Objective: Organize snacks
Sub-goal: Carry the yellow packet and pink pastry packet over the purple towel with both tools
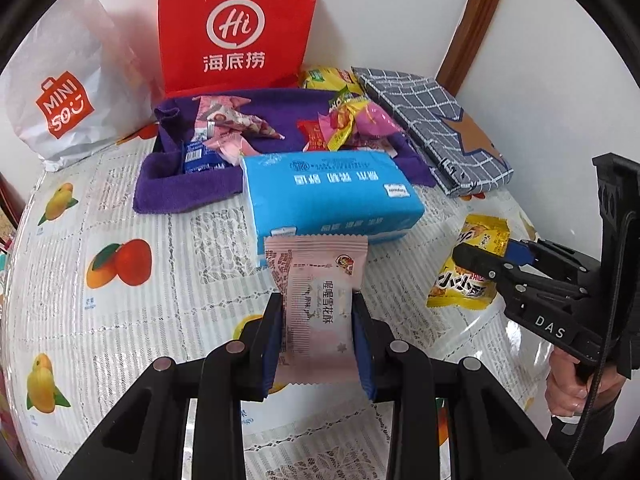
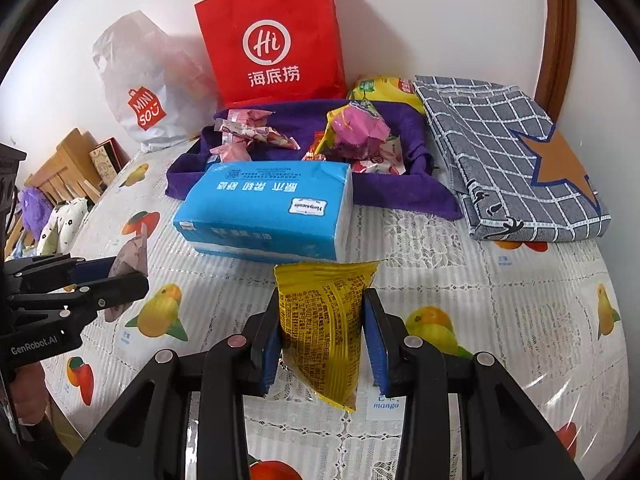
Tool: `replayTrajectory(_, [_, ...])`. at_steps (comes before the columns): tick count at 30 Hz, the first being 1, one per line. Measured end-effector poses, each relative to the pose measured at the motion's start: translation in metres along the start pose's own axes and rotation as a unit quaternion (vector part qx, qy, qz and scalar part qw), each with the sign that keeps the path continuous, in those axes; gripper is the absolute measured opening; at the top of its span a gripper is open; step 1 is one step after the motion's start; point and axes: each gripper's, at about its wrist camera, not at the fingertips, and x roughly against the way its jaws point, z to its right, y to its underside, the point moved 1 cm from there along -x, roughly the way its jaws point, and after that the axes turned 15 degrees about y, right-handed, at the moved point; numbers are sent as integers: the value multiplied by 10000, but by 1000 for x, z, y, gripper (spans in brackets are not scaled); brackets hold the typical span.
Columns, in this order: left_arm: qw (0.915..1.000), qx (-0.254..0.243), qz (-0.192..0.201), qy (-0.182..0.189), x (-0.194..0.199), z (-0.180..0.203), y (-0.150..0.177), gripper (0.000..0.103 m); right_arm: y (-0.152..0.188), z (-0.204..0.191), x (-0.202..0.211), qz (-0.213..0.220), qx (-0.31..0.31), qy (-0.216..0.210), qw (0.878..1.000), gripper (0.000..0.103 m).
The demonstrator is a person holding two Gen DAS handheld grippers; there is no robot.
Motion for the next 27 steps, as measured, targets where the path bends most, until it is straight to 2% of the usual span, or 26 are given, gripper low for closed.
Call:
replayTrajectory(19, [9982,-272,509,-128,44,9,-62,31,-64,4,33,597,-114,173,9980,37])
replayTrajectory(27, [9975,-191,664,-156,51,0,-91,31,-95,3,31,720,-152,189,9971,37])
